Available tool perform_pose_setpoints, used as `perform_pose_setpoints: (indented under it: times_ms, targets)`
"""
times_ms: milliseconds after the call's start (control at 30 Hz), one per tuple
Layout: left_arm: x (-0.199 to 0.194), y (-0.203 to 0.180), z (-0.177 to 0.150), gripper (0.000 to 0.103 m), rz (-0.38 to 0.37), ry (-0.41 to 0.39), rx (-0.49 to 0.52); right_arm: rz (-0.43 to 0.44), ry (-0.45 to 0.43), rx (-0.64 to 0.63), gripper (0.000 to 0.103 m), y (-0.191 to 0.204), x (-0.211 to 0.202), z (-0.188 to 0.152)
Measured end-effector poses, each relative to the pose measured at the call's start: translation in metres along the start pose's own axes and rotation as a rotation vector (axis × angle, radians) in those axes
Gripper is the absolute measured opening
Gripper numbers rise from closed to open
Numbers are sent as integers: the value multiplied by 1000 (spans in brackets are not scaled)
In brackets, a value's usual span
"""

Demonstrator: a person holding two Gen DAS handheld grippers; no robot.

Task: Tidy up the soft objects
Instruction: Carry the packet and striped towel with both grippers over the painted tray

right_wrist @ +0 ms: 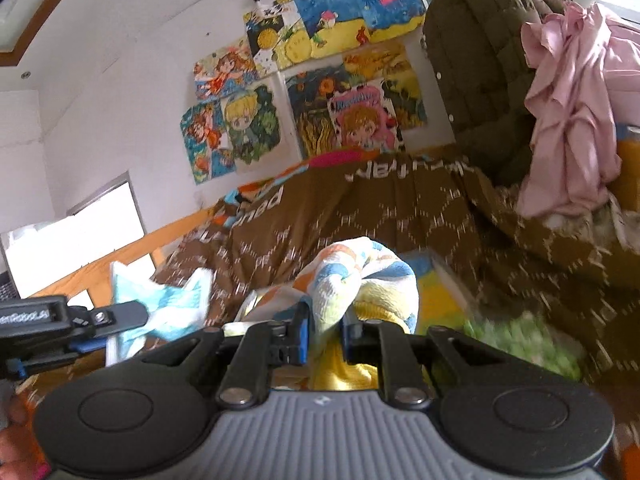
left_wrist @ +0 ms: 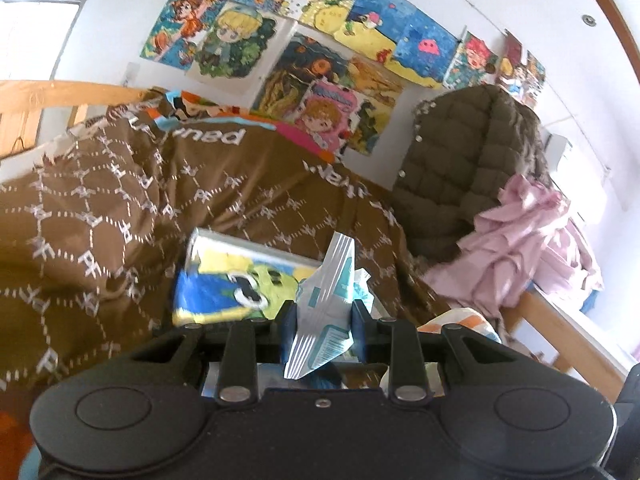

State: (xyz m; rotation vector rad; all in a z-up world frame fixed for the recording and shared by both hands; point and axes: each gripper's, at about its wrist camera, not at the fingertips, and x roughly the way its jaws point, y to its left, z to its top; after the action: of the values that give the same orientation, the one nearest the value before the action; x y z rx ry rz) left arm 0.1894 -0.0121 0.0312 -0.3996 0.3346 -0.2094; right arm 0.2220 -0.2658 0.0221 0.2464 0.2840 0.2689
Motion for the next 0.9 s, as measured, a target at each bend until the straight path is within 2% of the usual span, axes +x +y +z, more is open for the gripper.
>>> perform_pose_setpoints:
  times_ms: [267,467,733,900]
  targets:
    - [59,19,28,31,62,7,33,23,4,32,17,-10,82,-2]
    - [109,45,33,31,97,68,-20,51,64,30,17,-13,125,-14]
    - [160,73,29,31,101,185,-121,33,170,63,17,-21,155,-30]
    - [175,78,26,31,136,227,-124,42,206,80,17,-26,164,-31]
